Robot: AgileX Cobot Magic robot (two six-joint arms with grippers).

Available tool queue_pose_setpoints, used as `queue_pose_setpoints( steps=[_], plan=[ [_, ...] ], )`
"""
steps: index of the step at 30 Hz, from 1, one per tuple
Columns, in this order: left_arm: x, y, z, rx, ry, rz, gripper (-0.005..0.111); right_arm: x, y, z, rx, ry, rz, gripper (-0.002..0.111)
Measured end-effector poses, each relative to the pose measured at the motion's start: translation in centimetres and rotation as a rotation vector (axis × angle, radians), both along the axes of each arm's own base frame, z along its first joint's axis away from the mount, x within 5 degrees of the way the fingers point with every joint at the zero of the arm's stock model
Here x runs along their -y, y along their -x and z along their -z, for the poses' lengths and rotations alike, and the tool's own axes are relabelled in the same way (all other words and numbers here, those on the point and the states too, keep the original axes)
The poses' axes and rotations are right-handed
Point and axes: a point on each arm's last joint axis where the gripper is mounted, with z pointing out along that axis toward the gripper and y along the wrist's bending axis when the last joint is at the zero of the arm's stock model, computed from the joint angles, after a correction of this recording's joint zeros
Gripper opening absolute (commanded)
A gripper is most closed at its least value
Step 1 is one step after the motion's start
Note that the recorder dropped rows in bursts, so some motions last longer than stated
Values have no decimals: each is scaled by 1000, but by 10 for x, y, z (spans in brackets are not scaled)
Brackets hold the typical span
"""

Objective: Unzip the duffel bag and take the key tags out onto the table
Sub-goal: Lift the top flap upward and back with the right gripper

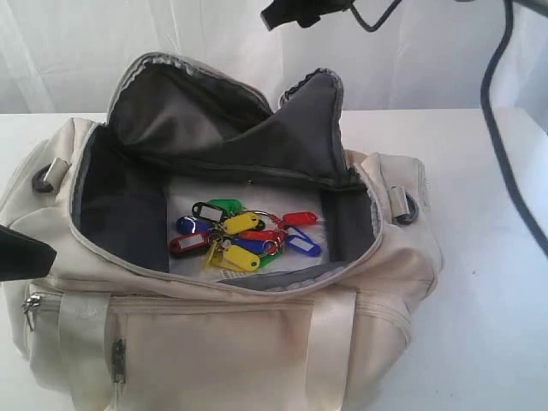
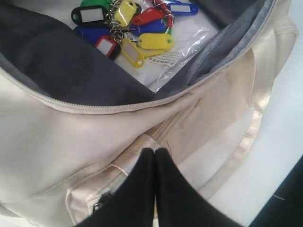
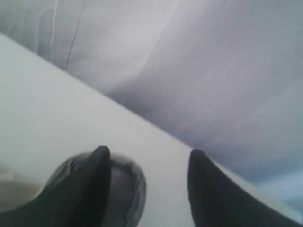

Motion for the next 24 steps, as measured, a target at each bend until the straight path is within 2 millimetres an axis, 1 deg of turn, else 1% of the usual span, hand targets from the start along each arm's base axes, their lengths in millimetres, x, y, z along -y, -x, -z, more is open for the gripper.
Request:
queue_pose_setpoints(
  steps=[2,4,6,7,8,11,12,13,15,16,17,20,22,24],
  plan=[
    [0,0,0,-2,0,1,0,3,9,3,-111,30,-15,15],
    [0,0,0,-3,2,2,0,4,18,10,-231,103,-100,2],
    [0,0,0,-4,4,2,0,0,33,19,-394,154,-240,0],
    [0,1,0,-4,2,5,0,-3,40,23,-455,158,-308,0],
    [0,1,0,-3,1,7,0,-10,48,28,-532,140,-419,0],
    [0,1,0,-5,0,11,0,-27,59,36,-619,52,-619,0],
    [0,1,0,-5,-1,14,0,-32,60,40,-640,27,-654,0],
    [0,1,0,-5,-1,14,0,-36,60,45,-649,18,-675,0],
    [0,1,0,-4,-2,15,0,-44,51,60,-642,-4,-678,0],
    [0,1,0,-4,-2,15,0,-47,45,67,-623,-18,-665,0],
    [0,1,0,-4,-2,15,0,-52,38,79,-607,-29,-646,0],
    [0,1,0,-4,-2,15,0,-61,18,99,-525,-84,-566,0],
    [0,1,0,-4,-2,15,0,-64,9,106,-473,-103,-517,0],
    [0,1,0,-3,-3,16,0,-64,2,107,-424,-110,-480,0]
  ],
)
